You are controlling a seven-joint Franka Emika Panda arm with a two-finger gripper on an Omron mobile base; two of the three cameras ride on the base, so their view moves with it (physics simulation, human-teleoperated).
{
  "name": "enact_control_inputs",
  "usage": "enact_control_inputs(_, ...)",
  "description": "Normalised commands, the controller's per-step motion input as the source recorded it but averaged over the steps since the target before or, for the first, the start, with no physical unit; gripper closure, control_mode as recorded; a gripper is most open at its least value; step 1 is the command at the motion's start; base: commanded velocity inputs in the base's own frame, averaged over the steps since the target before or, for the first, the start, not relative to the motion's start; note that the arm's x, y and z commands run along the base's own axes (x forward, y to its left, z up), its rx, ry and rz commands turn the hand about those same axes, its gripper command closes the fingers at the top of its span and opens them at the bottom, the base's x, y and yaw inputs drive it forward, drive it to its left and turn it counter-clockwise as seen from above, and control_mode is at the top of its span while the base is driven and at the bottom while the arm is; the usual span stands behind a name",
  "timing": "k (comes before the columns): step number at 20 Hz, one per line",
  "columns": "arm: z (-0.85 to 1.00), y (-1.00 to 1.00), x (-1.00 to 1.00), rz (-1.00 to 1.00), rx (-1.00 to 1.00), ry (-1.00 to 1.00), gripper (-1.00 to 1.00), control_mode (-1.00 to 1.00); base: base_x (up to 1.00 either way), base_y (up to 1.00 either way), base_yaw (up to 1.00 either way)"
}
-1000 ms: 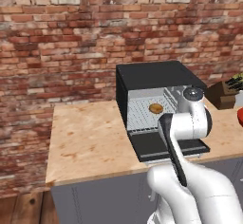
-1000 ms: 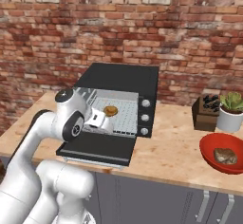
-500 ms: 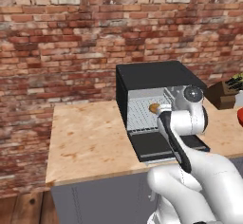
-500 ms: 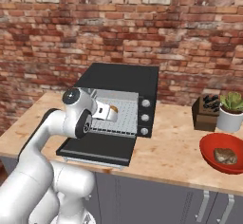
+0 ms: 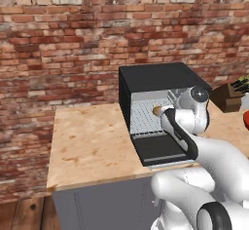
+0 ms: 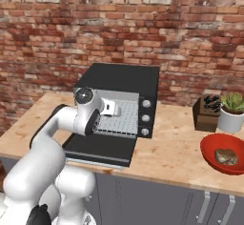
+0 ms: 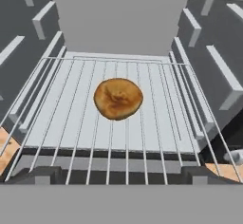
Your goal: Pick up the heated bread from the toaster oven and place it in the bowl. Then move the bread bowl to the dining counter.
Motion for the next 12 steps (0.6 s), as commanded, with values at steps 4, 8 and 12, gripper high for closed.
enact_control_inputs(4, -0.18, 0.20, 0.35, 0.00, 0.00, 0.06, -1.00, -1.00, 0.00, 0.00, 0.00)
enact_control_inputs(8, -0.31, 0.02, 0.41, 0.00, 0.00, 0.02, -1.00, -1.00, 0.00, 0.00, 0.00)
enact_control_inputs(12, -0.29, 0.01, 0.42, 0.00, 0.00, 0.00, -1.00, -1.00, 0.00, 0.00, 0.00)
